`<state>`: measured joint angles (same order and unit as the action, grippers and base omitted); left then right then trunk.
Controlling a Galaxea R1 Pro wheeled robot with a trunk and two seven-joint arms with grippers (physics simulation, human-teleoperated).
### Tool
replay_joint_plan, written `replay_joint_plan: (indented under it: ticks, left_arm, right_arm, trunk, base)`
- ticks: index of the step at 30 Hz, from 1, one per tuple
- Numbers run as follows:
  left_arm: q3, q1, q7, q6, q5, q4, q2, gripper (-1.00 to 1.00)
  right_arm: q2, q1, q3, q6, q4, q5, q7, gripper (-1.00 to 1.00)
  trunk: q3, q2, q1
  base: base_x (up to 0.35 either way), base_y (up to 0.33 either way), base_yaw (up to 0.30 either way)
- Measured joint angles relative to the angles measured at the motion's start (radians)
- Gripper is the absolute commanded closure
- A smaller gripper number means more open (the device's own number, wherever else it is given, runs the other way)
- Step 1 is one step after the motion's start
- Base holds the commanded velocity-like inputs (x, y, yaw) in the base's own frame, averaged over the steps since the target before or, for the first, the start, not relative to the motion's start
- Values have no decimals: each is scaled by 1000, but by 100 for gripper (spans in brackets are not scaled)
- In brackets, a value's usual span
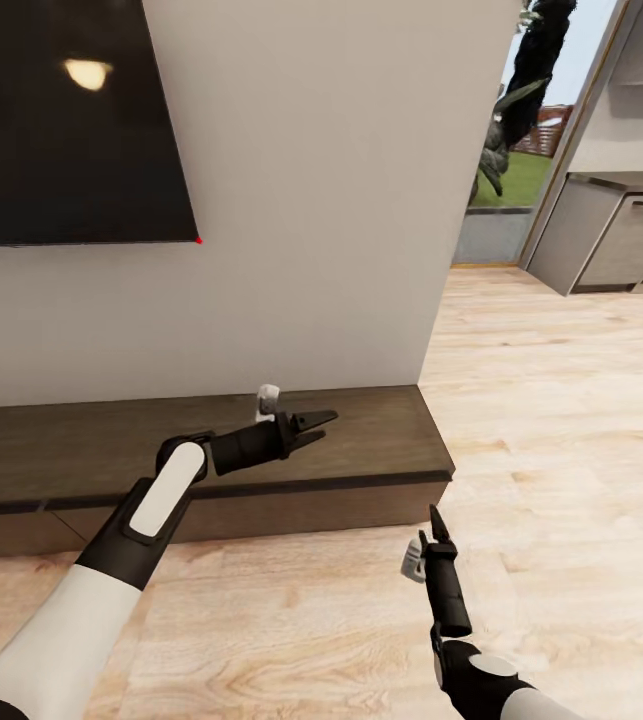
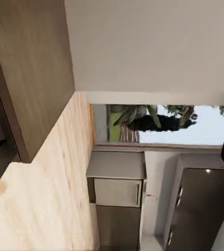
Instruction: Place each of the two pumpkins and all three candles from the living room inside a cabinet in the living room (use any cabinet), then make sure every cabinet is closed, and position the cauldron so it is next to a table in the living room.
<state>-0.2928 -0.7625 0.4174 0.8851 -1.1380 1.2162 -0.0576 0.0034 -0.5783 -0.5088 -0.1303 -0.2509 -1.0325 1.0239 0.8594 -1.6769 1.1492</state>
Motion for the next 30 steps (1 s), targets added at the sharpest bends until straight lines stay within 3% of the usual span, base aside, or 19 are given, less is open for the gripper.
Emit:
replay_joint_plan:
  ticks: [2,5,7,11,12,21,30]
  left_arm:
    - [-2,0,-1,0,0,0,3,-100]
    - [-3,0,-3,0,1,0,18,-100]
    - [-3,0,-4,0,2,0,28,-100]
    - [-3,0,0,-1,3,1,37,-100]
    - [-3,0,1,-1,3,1,37,-100]
    - [-3,0,2,-4,3,9,38,-100]
    - [-3,1,3,-5,3,9,38,-100]
  right_arm:
    - [22,0,1,0,3,-9,1,-100]
    - [32,5,1,0,5,-42,2,-100]
    - [34,7,2,0,6,-80,1,-100]
    - [35,13,4,-1,16,-211,-1,-100]
    - [35,14,4,0,27,-223,-4,-100]
    - [42,17,4,-1,110,-234,2,-100]
    - [43,17,4,-2,111,-234,1,-100]
  trunk:
    - [0,0,0]
    - [0,0,0]
    - [0,0,0]
    - [0,0,0]
    - [0,0,0]
    - [0,0,0]
    - [0,0,0]
  base:
    - [0,0,0]
    - [0,0,0]
    - [0,0,0]
    - [0,0,0]
    - [0,0,0]
    - [5,0,0]
    - [256,0,0]
